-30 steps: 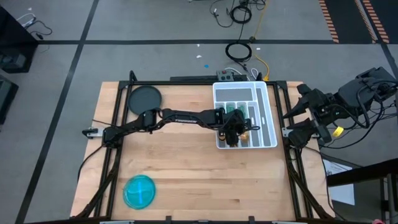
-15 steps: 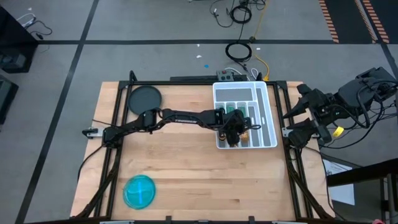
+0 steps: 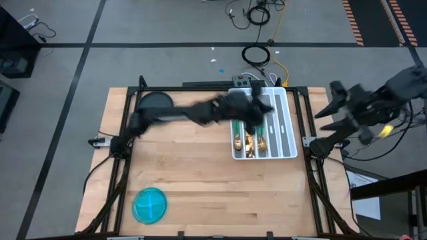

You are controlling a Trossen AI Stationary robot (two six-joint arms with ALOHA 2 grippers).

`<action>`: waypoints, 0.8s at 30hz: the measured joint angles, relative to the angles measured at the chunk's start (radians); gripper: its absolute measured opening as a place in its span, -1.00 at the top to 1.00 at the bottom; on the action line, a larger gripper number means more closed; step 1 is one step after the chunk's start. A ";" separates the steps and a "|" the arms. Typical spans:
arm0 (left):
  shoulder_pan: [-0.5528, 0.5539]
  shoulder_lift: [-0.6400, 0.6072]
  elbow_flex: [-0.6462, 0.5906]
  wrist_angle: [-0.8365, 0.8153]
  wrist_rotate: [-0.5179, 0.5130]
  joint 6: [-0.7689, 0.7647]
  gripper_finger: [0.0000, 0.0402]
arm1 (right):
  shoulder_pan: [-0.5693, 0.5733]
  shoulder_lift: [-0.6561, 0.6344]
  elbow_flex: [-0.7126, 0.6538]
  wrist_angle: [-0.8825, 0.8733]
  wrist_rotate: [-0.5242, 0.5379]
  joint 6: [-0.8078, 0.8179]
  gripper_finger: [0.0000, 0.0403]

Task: Sort silverware
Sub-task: Return to Home Position

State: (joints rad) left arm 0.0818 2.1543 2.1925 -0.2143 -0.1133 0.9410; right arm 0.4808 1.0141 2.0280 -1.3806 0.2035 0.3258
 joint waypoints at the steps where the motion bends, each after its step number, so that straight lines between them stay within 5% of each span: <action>1: 0.013 -0.056 0.000 -0.045 0.017 -0.057 0.83 | 0.000 -0.014 0.006 0.003 0.000 -0.007 0.15; 9: 0.146 -0.472 0.002 -0.437 0.247 -0.437 0.84 | -0.003 -0.165 -0.026 0.016 -0.038 -0.103 0.15; 14: 0.187 -0.724 -0.051 -0.632 0.375 -0.580 0.94 | -0.031 -0.334 -0.238 0.191 -0.156 -0.226 0.15; 24: 0.110 -1.186 -0.501 -0.502 0.371 -0.748 0.98 | -0.104 -0.797 -0.770 0.587 -0.202 -0.198 0.15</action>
State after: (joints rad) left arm 0.1923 0.9681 1.6912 -0.7160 0.2576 0.1935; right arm 0.3772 0.2172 1.2578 -0.7936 0.0015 0.1280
